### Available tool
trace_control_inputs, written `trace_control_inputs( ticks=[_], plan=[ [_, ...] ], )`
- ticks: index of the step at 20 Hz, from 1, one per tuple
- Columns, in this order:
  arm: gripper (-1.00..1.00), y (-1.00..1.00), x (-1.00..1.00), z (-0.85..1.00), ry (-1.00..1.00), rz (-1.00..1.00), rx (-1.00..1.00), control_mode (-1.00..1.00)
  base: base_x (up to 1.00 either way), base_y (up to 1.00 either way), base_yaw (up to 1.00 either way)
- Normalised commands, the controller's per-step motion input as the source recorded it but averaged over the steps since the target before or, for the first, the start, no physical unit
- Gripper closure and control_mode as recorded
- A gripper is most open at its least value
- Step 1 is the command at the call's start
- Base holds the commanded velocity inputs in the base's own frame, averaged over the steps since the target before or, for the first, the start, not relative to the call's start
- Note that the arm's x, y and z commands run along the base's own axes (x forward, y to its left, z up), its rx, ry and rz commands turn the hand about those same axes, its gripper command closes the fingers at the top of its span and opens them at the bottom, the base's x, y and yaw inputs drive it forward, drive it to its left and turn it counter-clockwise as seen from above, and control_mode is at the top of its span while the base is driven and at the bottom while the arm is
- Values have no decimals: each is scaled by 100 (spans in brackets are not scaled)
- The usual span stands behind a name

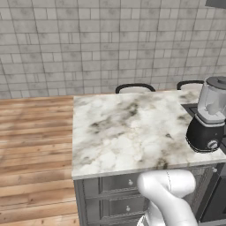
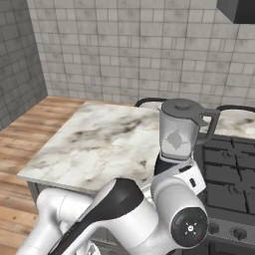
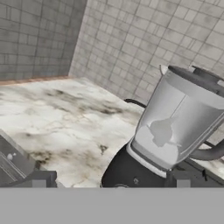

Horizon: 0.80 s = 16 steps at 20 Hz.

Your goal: Grab the lemon wedge and garlic from the fridge, place them in the blender, close the lid, and turn on the blender to create a marinade.

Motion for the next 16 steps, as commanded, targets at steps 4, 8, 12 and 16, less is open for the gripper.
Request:
trace_control_inputs(
  ticks=[4,8,12,16],
  plan=[
    [-100,16,33,-57,0,4,1,-100,0,0,0],
    [-100,0,28,-44,0,3,0,-100,0,0,0],
    [-100,0,32,-39,0,3,1,-100,0,0,0],
    [-100,-8,42,-18,0,4,2,-100,0,0,0]
  ],
)
